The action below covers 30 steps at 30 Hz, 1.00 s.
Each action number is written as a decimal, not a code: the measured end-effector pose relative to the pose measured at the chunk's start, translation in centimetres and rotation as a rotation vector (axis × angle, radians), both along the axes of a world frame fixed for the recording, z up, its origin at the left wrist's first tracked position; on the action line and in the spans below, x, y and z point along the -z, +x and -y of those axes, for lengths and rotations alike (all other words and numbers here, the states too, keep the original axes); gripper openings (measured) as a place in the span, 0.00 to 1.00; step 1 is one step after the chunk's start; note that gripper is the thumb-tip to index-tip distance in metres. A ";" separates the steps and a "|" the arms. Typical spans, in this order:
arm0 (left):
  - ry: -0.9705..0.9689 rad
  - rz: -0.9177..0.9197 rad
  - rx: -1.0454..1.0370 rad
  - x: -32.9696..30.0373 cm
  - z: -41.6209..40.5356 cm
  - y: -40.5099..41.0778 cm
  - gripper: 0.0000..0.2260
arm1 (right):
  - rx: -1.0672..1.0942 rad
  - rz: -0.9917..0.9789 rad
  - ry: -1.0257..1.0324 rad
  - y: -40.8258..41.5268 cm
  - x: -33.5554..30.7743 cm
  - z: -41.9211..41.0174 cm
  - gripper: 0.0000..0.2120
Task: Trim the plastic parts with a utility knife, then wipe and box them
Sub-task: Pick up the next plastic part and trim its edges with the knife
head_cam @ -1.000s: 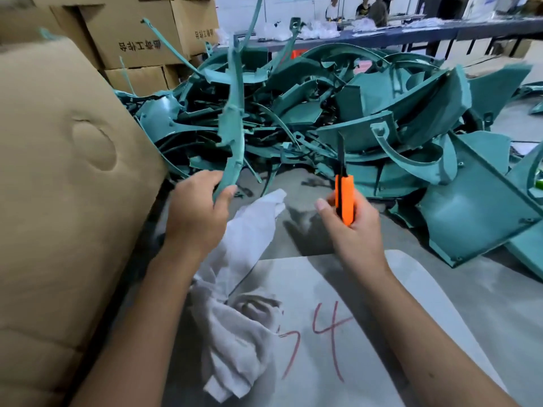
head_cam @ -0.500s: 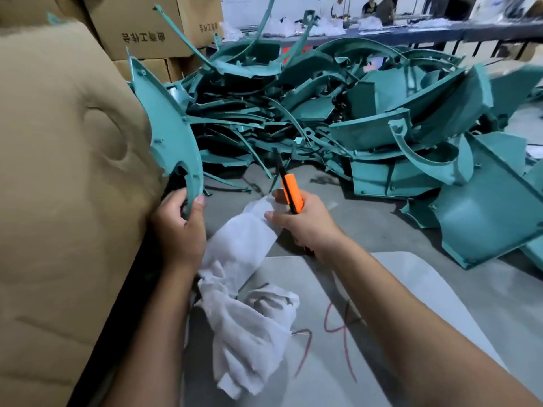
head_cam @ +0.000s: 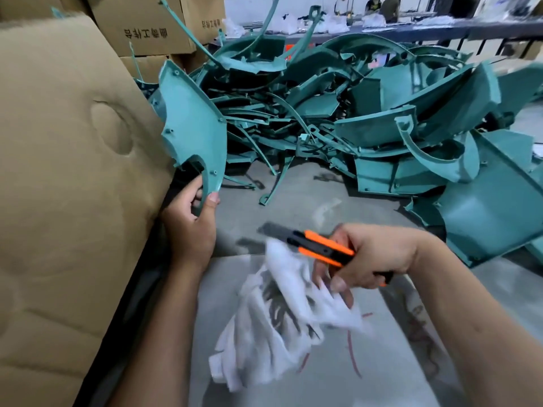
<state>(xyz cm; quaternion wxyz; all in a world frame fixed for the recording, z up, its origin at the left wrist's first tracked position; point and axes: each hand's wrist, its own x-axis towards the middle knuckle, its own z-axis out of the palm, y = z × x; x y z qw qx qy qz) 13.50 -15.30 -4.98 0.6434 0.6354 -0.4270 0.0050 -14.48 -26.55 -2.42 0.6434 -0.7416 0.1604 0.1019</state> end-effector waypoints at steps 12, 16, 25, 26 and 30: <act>0.008 0.335 0.004 -0.1 -0.2 -3.2 0.14 | 1.171 0.795 -0.215 0.4 0.9 1.8 0.13; 0.079 0.532 0.060 -0.4 -0.4 -2.7 0.18 | 1.159 0.770 -0.015 2.0 2.3 0.7 0.25; -0.068 0.578 -0.299 -0.6 -0.1 -2.8 0.10 | 1.122 0.696 -0.102 2.7 2.9 0.1 0.13; -0.114 0.479 -0.307 -0.5 -0.1 -3.0 0.13 | 1.106 0.722 -0.129 3.1 2.8 -0.2 0.11; -0.290 -0.243 0.000 -0.6 0.6 -4.8 0.21 | 1.019 0.852 -0.029 4.2 2.6 -1.4 0.11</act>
